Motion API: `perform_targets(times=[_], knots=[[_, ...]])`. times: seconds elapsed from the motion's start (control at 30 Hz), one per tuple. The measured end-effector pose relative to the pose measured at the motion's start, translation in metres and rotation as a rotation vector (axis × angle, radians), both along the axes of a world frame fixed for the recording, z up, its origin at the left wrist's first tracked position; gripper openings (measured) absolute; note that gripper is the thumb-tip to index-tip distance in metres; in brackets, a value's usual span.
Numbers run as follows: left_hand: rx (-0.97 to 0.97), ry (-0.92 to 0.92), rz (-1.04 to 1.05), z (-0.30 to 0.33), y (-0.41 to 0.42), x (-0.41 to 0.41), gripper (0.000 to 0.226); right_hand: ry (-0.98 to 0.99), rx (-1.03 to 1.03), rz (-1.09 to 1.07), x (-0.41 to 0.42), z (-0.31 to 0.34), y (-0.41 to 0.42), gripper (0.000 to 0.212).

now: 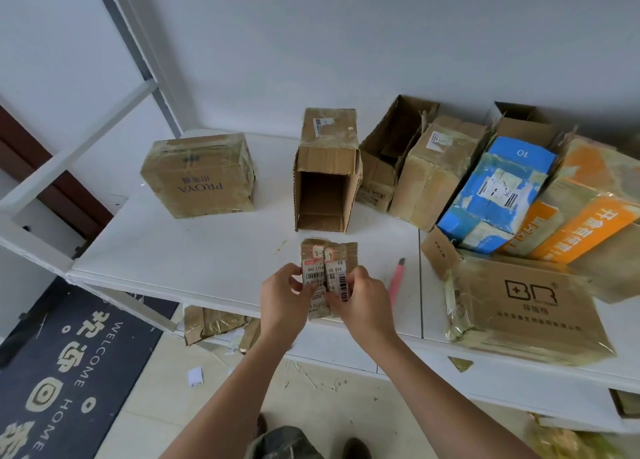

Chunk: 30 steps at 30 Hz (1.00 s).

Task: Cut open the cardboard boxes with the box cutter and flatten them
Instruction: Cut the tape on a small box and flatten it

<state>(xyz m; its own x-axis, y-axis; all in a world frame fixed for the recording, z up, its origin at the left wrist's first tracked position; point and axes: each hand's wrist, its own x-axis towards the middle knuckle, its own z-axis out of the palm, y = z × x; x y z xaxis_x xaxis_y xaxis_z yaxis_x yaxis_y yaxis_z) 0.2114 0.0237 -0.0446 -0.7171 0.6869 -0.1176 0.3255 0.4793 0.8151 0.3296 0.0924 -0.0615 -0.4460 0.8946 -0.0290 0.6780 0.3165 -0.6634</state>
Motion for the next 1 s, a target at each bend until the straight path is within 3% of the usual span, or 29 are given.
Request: perform_targets(times=[0.3, 0.53, 0.77, 1.0], knots=[[-0.02, 0.038, -0.031, 0.003, 0.003, -0.001, 0.014, 0.184, -0.236, -0.003, 0.013, 0.006, 0.006, 0.017], [-0.039, 0.071, -0.058, 0.005, 0.006, 0.0, 0.015, 0.226, -0.329, 0.021, 0.022, 0.011, 0.015, 0.017], [-0.005, 0.15, -0.152, 0.017, 0.01, 0.012, 0.017, 0.102, -0.124, -0.092, 0.013, 0.026, 0.021, 0.064], [-0.002, 0.12, -0.153, 0.019, 0.009, 0.012, 0.017, 0.134, -0.208, -0.042, 0.019, 0.031, 0.023, 0.047]])
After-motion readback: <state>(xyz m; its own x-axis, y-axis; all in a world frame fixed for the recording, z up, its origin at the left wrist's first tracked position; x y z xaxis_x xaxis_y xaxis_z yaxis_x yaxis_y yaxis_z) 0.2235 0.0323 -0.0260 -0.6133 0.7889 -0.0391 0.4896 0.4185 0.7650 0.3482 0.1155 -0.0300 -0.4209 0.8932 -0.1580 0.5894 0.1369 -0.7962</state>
